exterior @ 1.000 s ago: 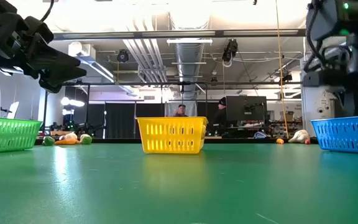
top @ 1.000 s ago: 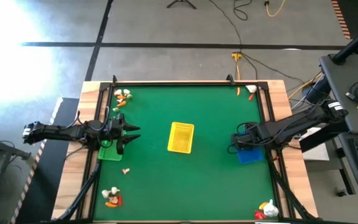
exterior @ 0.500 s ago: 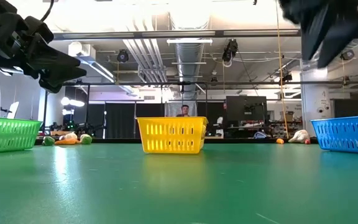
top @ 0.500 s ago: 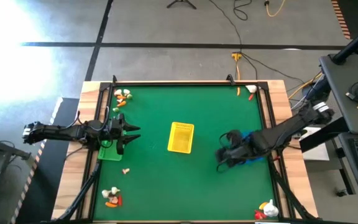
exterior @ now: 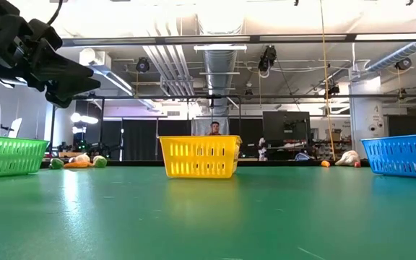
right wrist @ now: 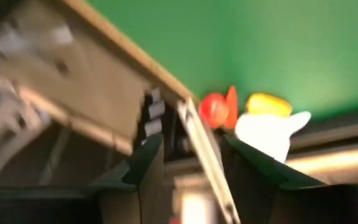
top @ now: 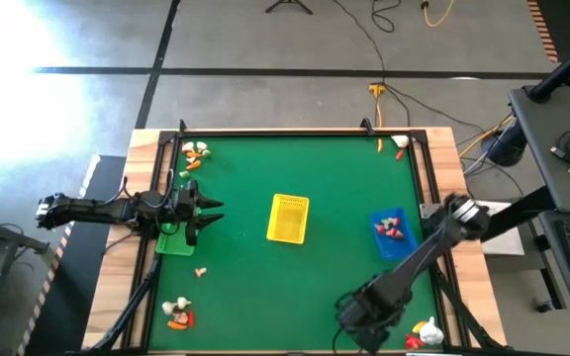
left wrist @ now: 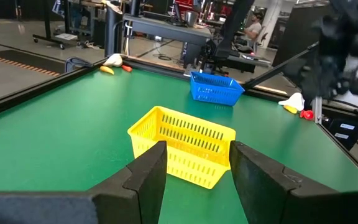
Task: Sort produce into baskets
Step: Put the red mushroom into the blue bin
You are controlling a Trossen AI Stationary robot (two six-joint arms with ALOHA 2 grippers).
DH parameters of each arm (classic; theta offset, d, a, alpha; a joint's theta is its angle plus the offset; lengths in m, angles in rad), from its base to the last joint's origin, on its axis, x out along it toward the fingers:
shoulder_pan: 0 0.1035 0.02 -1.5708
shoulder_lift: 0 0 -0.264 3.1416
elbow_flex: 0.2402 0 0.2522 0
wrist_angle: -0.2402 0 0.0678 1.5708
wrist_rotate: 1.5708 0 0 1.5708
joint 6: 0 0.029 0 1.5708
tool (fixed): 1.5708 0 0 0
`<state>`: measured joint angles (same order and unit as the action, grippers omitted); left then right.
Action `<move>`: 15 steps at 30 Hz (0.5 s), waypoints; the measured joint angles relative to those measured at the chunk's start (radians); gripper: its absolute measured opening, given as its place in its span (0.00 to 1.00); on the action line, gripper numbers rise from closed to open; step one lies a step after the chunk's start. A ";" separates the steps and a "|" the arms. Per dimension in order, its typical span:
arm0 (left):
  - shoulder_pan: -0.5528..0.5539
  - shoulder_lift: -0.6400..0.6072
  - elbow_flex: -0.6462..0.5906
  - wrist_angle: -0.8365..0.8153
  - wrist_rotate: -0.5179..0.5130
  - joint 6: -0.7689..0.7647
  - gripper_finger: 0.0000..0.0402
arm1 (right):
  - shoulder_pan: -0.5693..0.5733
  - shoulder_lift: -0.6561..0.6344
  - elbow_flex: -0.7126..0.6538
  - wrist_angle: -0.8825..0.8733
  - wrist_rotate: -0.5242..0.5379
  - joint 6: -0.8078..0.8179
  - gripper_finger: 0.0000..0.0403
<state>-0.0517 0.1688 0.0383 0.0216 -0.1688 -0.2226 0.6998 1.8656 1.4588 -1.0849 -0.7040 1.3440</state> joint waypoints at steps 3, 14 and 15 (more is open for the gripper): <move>0.000 0.000 0.000 0.000 0.000 0.000 0.39 | 0.046 0.069 0.001 -0.003 -0.091 -0.048 0.43; 0.000 0.000 0.000 0.000 0.000 0.000 0.39 | 0.112 0.210 0.001 -0.009 -0.145 -0.084 0.52; 0.000 0.000 0.000 0.000 0.000 0.000 0.39 | 0.112 0.217 0.001 -0.010 -0.145 -0.080 0.53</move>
<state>-0.0515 0.1688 0.0383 0.0216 -0.1692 -0.2228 0.8117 2.0829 1.4597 -1.0947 -0.8494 1.2638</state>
